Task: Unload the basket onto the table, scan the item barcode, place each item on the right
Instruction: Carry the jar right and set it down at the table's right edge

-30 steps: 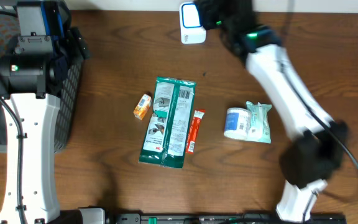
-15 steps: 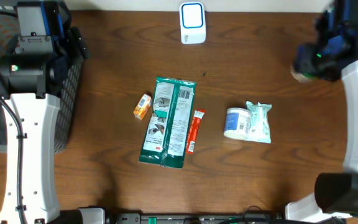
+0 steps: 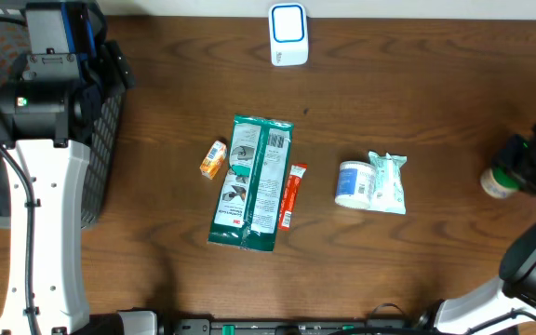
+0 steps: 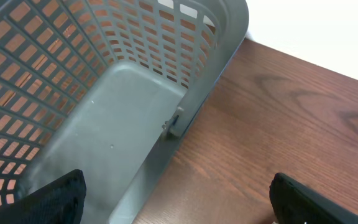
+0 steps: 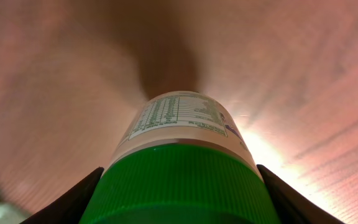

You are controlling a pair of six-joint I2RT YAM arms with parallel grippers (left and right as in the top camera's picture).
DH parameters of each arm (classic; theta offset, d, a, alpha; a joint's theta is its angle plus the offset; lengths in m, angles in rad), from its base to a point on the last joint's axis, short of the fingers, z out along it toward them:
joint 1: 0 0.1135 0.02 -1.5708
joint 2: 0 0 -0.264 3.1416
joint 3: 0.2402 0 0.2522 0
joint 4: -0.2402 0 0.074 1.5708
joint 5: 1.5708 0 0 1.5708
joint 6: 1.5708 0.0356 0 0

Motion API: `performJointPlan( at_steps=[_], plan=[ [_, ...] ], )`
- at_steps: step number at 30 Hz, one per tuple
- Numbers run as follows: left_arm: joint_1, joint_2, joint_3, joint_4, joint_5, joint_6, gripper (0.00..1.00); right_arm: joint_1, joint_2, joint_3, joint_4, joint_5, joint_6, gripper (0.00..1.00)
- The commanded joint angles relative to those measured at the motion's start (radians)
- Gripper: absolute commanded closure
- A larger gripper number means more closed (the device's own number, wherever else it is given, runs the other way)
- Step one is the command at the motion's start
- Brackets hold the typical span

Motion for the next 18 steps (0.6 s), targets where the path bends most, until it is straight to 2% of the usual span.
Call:
performJointPlan(
  at_steps=[1, 5, 6, 7, 8, 9, 18],
  plan=[
    [0.004, 0.001, 0.007, 0.001, -0.017, -0.002, 0.10, -0.050, -0.018, -0.048, 0.038, -0.047, 0.040, 0.97],
    [0.004, 0.001, 0.007, 0.001, -0.016, -0.002, 0.10, -0.088, -0.018, -0.081, 0.066, -0.057, 0.040, 0.94],
    [0.004, 0.001, 0.007, 0.001, -0.016, -0.002, 0.10, -0.094, -0.018, -0.082, 0.066, -0.057, 0.040, 0.87],
    [0.004, 0.001, 0.007, 0.001, -0.016, -0.002, 0.10, -0.099, -0.018, -0.082, 0.066, -0.058, 0.040, 0.51],
    [0.004, 0.001, 0.007, 0.001, -0.016, -0.002, 0.10, -0.101, -0.018, -0.082, 0.066, -0.060, 0.040, 0.11],
    [0.004, 0.001, 0.007, 0.001, -0.017, -0.002, 0.10, -0.101, -0.018, -0.082, 0.066, -0.061, 0.040, 0.01],
    [0.004, 0.001, 0.007, 0.001, -0.016, -0.002, 0.10, -0.104, -0.019, -0.081, 0.045, -0.069, 0.032, 0.01]
  ],
)
